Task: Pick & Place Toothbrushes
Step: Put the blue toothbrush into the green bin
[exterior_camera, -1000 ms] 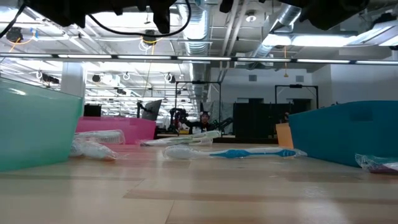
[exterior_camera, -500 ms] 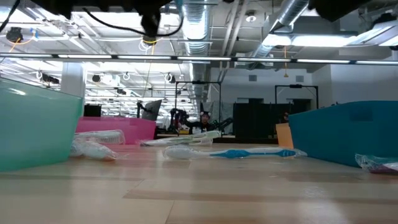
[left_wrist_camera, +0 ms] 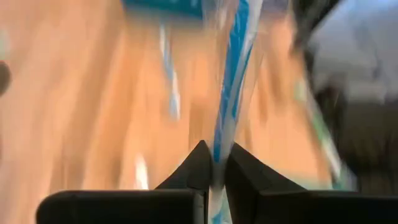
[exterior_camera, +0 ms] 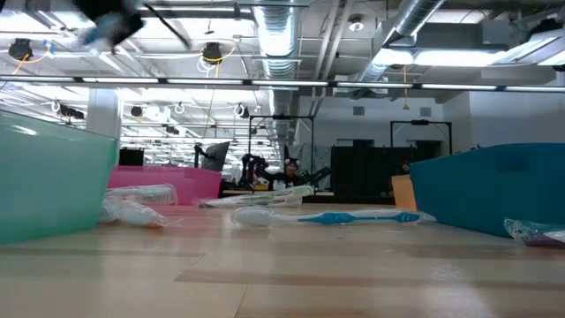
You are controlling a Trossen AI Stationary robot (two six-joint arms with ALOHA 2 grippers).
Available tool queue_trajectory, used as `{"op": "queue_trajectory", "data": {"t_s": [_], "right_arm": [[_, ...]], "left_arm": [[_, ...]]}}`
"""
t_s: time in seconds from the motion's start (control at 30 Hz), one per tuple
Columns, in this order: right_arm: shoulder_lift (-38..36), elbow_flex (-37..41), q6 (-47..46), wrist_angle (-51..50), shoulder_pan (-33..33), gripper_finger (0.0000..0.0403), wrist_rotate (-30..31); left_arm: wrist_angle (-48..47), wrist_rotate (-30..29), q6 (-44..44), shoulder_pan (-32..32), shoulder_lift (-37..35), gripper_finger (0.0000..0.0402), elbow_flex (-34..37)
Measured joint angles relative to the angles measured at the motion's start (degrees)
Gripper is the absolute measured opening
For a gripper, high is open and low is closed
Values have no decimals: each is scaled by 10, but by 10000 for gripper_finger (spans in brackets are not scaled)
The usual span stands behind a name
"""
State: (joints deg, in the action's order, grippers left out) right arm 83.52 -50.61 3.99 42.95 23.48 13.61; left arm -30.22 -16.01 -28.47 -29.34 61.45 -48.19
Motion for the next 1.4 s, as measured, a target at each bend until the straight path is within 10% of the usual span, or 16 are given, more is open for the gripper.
{"op": "queue_trajectory", "data": {"t_s": [0.17, 0.53, 1.4], "right_arm": [[-40, 0, -16, -77, 2, 285, 2], [-45, 0, -41, -112, 0, 285, 2], [-45, 0, -56, -113, 1, 286, 2]], "left_arm": [[-179, 73, -122, -68, 54, 20, -38], [-186, 263, -228, -146, 211, 20, -38], [-124, 357, -180, -156, 347, 55, -34]]}}
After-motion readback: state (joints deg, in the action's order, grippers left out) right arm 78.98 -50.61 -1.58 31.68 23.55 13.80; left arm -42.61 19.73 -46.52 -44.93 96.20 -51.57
